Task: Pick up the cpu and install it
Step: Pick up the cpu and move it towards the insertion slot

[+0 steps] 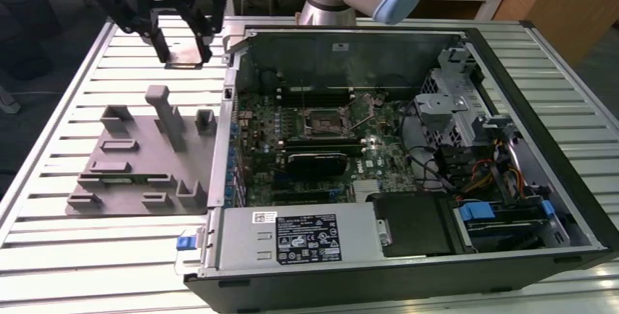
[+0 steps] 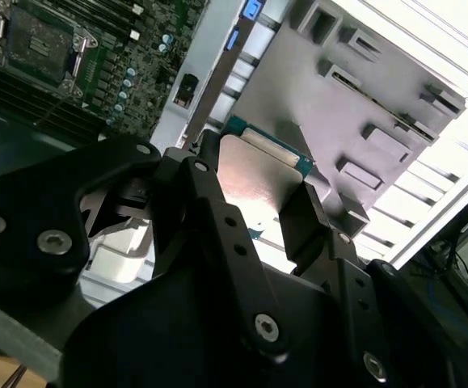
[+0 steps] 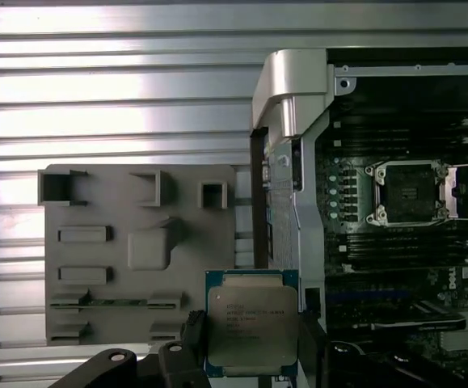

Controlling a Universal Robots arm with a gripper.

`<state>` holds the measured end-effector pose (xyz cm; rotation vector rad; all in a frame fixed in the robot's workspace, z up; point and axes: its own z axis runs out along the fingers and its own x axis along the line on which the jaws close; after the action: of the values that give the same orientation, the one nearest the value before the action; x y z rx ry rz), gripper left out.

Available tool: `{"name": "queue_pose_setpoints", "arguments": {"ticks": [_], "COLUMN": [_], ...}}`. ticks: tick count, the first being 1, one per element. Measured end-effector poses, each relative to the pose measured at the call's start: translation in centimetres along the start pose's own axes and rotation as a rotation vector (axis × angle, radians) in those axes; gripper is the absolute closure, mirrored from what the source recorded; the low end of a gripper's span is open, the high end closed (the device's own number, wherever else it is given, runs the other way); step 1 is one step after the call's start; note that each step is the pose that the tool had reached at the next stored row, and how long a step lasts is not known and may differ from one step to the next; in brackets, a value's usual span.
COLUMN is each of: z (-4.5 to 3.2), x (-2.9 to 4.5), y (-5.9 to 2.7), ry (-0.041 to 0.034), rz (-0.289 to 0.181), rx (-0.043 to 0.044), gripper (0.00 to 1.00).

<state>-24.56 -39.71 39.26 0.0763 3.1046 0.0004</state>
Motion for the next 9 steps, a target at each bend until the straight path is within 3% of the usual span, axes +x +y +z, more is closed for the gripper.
{"name": "queue_pose_setpoints", "arguments": {"ticks": [9], "z": [0.07], "x": [-1.81], "y": [0.09], "ry": [0.0], "rz": [0.0], "rx": [0.0], "gripper": [0.46]}}
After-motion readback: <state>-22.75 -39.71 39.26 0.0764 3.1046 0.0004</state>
